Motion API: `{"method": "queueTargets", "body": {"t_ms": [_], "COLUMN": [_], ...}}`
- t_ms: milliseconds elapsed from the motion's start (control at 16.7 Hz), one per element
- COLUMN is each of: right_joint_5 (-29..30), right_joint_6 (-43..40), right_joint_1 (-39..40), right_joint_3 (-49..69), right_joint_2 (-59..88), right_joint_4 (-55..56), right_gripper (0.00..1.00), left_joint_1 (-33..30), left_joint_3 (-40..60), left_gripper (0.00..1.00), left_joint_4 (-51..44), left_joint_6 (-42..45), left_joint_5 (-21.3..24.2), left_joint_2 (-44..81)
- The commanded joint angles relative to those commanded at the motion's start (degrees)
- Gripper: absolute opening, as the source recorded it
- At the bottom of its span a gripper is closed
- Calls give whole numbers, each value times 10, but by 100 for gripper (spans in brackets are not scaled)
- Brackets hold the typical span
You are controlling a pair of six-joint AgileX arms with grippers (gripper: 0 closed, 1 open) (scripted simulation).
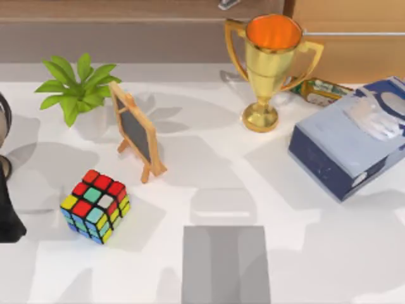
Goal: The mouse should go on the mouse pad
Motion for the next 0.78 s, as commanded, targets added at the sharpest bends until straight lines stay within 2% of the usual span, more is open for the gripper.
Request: {"method": "queueTargets", "body": {"t_ms": [480, 780], "right_joint_5": [0, 1], "right_joint_6": [0, -2], "right_joint_1": [3, -1], "right_joint_3": [3, -45], "right_joint_2": [14, 61], "right_joint_4": [3, 97], "right_gripper": [100, 100], "left_joint_1": [0, 0], "left_joint_3": [0, 0], "left_gripper": [100, 100], "left_joint_4": [0, 0], "left_joint_6": [0, 0], "left_joint_5": [0, 0], "left_joint_2": [0, 0]}}
